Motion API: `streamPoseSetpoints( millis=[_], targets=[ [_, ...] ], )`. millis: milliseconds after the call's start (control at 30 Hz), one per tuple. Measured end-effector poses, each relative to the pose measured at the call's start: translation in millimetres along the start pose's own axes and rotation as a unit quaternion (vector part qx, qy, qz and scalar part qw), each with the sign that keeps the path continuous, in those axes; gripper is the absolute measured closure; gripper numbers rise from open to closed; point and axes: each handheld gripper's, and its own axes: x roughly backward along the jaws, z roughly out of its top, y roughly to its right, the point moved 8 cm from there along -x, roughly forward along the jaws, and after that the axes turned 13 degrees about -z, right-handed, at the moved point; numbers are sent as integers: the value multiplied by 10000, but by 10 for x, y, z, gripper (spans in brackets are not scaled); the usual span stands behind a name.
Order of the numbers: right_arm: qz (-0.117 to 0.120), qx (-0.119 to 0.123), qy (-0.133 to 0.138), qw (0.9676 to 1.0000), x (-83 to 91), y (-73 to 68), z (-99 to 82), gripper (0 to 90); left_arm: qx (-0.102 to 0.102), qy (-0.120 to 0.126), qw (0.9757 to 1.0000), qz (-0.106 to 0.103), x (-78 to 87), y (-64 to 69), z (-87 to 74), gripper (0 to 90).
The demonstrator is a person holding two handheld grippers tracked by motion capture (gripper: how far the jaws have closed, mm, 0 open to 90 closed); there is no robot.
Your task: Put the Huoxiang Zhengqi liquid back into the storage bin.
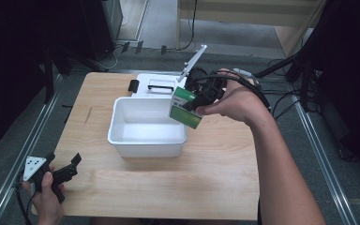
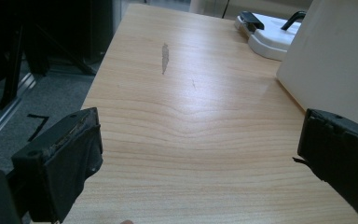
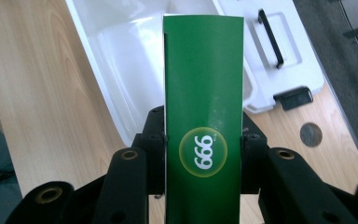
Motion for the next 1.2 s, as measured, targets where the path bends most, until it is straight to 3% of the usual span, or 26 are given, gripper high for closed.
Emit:
streamPoseSetpoints(
  millis=[167, 367, 533, 700, 833, 1200],
  targets=[
    [184, 254, 175, 9994, -48, -76, 148, 647, 8, 7, 10000, -13, -1, 2, 1, 4],
    [377, 550, 199, 9976, -145, -172, 247, 646, 40, 38, 10000, -15, -5, 2, 4, 4],
    [487, 812, 191, 9953, -224, -233, 274, 646, 32, 27, 10000, -22, -3, -1, 4, 4],
    [656, 1181, 221, 9906, -352, -309, 270, 645, 31, 14, 10000, -22, -2, -2, 2, 4],
    [697, 1403, 165, 9875, -455, -328, 247, 644, 38, 15, 10000, -21, -1, -3, 2, 4],
    [650, 1674, 13, 9838, -685, -352, 176, 644, 50, 19, 10000, -25, -4, -4, 3, 4]
  ],
)
